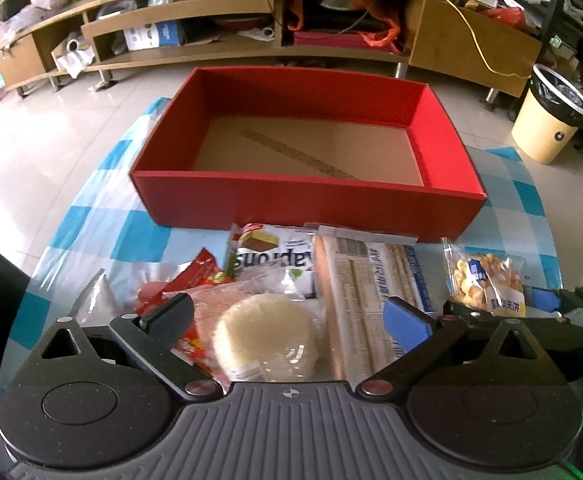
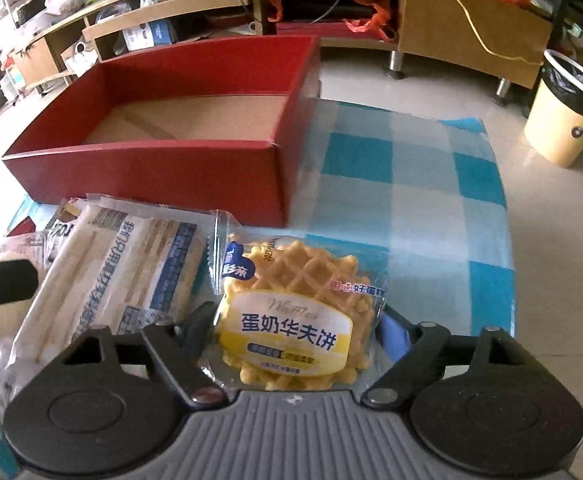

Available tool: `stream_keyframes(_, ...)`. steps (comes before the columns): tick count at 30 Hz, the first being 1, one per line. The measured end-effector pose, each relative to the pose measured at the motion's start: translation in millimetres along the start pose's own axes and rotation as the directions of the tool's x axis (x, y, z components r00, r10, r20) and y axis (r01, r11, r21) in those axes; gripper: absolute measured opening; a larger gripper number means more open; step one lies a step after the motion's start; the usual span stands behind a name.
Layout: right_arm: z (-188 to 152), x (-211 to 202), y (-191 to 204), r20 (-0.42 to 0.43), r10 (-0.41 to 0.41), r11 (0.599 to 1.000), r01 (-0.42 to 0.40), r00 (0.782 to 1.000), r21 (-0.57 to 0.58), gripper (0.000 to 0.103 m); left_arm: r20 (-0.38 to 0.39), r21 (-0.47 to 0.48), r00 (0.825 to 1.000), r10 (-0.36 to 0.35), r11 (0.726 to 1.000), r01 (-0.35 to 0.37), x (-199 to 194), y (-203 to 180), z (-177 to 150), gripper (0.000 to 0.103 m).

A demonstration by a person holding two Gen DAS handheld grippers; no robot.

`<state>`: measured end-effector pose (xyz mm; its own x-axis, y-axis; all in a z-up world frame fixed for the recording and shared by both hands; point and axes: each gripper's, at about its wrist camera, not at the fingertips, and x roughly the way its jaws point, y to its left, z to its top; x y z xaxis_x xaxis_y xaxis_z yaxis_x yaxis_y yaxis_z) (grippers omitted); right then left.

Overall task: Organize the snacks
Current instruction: 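Lift the waffle pack with the right gripper while the left lifts the bread pack toward the red box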

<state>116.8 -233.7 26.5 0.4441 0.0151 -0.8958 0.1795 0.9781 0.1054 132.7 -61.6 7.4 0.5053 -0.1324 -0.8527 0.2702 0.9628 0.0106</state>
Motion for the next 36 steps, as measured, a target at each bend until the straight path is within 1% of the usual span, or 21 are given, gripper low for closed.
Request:
stream_keyframes(3,-6,-10,-15,0.012,0.014,0.999,-0.014,1.0,0.04,0.081,0.004,0.019,1.0,0.001,1.0,-0.001,-1,-11,-1,0.103)
stream_keyframes(6,-11,-25,-30,0.046,0.006,0.998,-0.009,0.999,0.064,0.081,0.009,0.058,1.0,0.023,0.998,-0.023,3,-25,-2,0.103)
stream_keyframes(10,-13,-41,-51,0.081,0.009,0.99,-0.02,0.997,0.137,0.081,0.0,0.069,0.998,0.058,0.996,-0.058,14,-45,2,0.103)
stream_keyframes(14,-11,-53,-66,0.106,0.011,0.981,-0.032,0.994,0.194,0.081,0.01,0.113,0.99,0.144,0.983,-0.144,29,-70,11,0.103)
stream_keyframes(17,-10,-60,-73,0.122,0.017,0.975,-0.044,0.992,0.22,0.081,0.0,0.161,0.972,0.236,0.959,-0.233,44,-82,15,0.103)
stream_keyframes(19,-9,-63,-78,0.13,0.023,0.97,-0.054,0.991,0.237,0.081,-0.004,0.187,0.963,0.27,0.946,-0.265,52,-86,20,0.103)
stream_keyframes(20,-9,-65,-80,0.134,0.025,0.968,-0.058,0.991,0.245,0.081,-0.015,0.188,0.961,0.278,0.944,-0.27,54,-86,23,0.103)
stream_keyframes(21,-9,-67,-81,0.138,0.028,0.967,-0.062,0.99,0.248,0.081,-0.034,0.174,0.962,0.27,0.95,-0.26,53,-83,26,0.102)
stream_keyframes(24,-8,-71,-82,0.149,0.035,0.964,-0.073,0.988,0.255,0.081,-0.063,0.109,0.984,0.167,0.981,-0.16,37,-71,34,0.102)
stream_keyframes(26,-7,-74,-85,0.159,0.044,0.96,-0.086,0.986,0.267,0.081,-0.069,0.084,0.993,0.101,0.992,-0.095,25,-63,38,0.102)
stream_keyframes(27,-7,-75,-86,0.165,0.049,0.958,-0.094,0.985,0.271,0.081,-0.074,0.078,0.994,0.079,0.994,-0.073,23,-61,40,0.102)
stream_keyframes(28,-6,-77,-87,0.171,0.055,0.957,-0.101,0.984,0.274,0.081,-0.079,0.072,0.995,0.066,0.996,-0.06,22,-60,42,0.102)
stream_keyframes(30,-6,-81,-87,0.184,0.061,0.956,-0.11,0.981,0.273,0.081,-0.084,0.066,0.994,0.063,0.996,-0.058,22,-60,43,0.102)
stream_keyframes(32,-6,-84,-88,0.192,0.066,0.954,-0.118,0.979,0.275,0.081,-0.097,0.072,0.994,0.05,0.996,-0.043,24,-67,41,0.103)
stream_keyframes(34,-5,-86,-91,0.196,0.07,0.951,-0.124,0.978,0.282,0.081,-0.107,0.089,0.994,0.034,0.996,-0.024,25,-76,37,0.102)
stream_keyframes(36,-6,-87,-94,0.2,0.071,0.948,-0.129,0.977,0.29,0.081,-0.102,0.134,0.994,0.032,0.991,-0.018,27,-90,33,0.103)
